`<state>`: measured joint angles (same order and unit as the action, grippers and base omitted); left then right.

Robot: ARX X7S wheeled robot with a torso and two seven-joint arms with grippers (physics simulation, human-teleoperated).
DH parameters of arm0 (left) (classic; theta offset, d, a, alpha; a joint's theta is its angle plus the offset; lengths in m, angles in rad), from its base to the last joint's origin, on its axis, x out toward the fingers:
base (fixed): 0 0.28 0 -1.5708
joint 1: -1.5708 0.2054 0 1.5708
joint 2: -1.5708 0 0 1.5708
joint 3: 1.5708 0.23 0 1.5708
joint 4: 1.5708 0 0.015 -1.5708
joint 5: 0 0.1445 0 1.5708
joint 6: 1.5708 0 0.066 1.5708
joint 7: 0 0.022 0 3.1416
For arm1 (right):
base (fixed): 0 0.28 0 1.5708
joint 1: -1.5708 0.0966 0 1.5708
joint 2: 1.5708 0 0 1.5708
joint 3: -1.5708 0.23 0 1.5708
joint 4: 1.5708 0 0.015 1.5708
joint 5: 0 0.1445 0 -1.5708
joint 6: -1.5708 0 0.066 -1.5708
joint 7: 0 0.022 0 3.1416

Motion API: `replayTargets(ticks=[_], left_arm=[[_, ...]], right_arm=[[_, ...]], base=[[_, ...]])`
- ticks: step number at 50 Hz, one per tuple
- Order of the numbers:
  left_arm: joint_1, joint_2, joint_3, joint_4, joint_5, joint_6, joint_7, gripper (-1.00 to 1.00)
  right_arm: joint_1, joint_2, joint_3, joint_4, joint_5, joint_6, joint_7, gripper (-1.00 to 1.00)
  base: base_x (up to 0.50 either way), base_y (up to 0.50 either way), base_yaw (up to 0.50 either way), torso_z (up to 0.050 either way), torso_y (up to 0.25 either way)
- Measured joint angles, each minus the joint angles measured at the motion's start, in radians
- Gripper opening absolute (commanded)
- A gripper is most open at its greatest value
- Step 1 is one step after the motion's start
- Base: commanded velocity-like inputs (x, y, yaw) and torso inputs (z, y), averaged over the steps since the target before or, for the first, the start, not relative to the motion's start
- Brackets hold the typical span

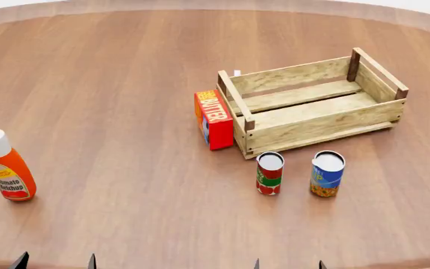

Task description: Pick up the tomato sauce, and put it in the wooden tray.

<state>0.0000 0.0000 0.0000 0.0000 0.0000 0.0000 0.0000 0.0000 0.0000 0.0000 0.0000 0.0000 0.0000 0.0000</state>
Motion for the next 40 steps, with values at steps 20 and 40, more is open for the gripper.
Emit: replayTargets(ticks=[20, 40], left_arm=[[-0.005, -0.04, 0.047, -0.008, -0.04, 0.002, -0.047, 1.0], [-0.021, -0.07, 0.085, -0.016, -0.073, -0.008, -0.083, 1.0]], right_arm=[[-0.015, 0.079, -0.11, -0.024, 0.06, -0.018, 0.099, 1.0], [-0.027, 0.113, -0.165, -0.051, 0.067, -0.04, 0.122, 1.0]], base=[[0.0, 0.0, 0.0, 0.0, 0.0], [0.27, 0.0, 0.0, 0.0, 0.0]])
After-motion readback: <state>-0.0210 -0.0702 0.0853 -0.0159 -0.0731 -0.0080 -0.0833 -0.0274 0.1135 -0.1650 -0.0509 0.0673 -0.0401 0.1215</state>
